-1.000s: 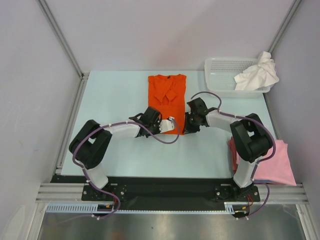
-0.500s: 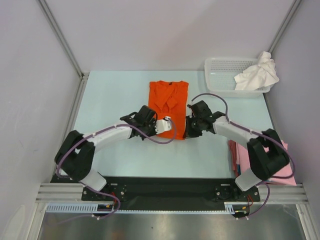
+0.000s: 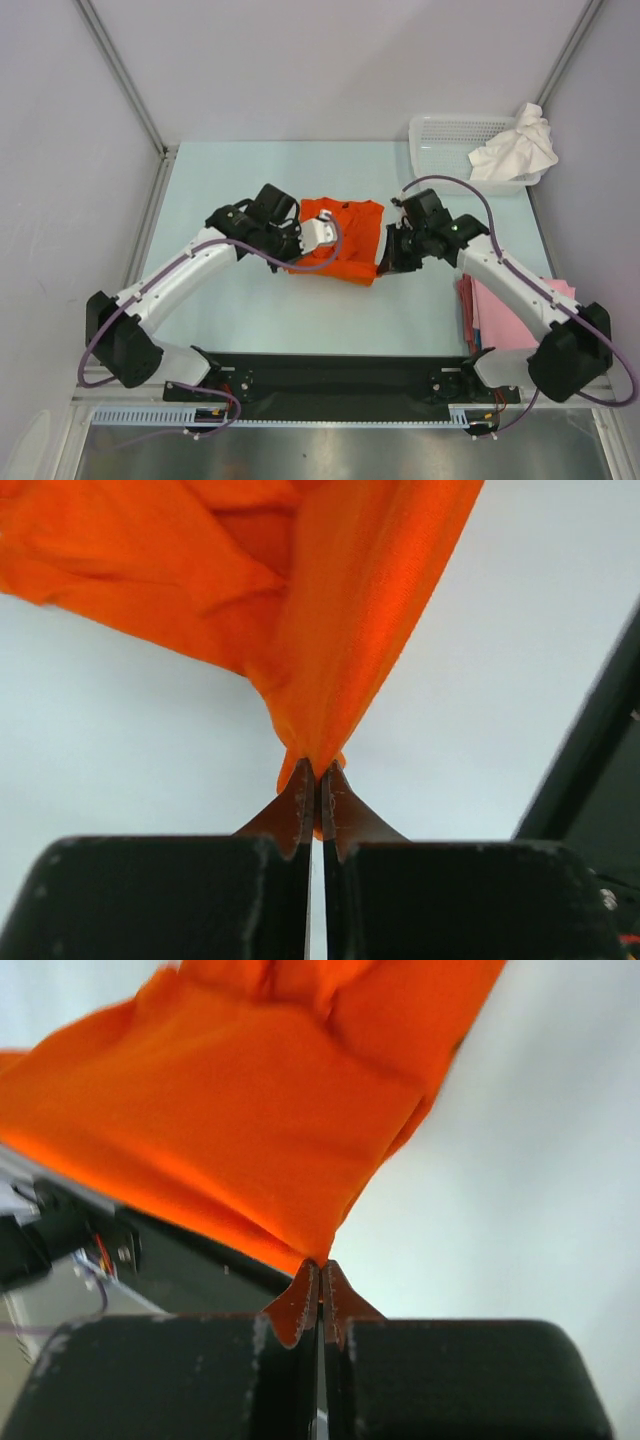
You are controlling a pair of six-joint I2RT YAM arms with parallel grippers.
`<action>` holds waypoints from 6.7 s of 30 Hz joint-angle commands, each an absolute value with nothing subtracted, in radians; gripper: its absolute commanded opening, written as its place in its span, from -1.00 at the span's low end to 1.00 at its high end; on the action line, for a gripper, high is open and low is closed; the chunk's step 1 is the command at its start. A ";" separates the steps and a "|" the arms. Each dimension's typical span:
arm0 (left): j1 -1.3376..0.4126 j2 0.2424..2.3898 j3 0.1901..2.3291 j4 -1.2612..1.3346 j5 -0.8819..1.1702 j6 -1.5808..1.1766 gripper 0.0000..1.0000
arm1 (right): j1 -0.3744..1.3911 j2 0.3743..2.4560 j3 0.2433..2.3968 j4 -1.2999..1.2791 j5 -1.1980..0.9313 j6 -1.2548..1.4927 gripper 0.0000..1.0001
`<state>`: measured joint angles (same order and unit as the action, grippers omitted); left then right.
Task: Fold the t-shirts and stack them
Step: Fold the tshirt, then neatly place the folded tshirt to the corner
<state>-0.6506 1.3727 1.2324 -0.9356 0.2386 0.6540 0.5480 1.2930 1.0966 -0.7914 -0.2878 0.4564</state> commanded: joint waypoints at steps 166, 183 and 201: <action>-0.066 1.655 1.410 -0.423 0.364 0.357 0.33 | 0.319 1.014 1.322 -1.522 0.581 -0.587 -1.00; -0.066 1.674 1.420 -0.396 0.420 0.327 0.34 | 0.045 0.973 0.933 -1.137 0.785 -0.997 -1.00; -0.064 1.667 1.428 -0.397 0.440 0.328 0.34 | -0.245 0.893 0.741 -0.612 0.592 -1.482 -1.00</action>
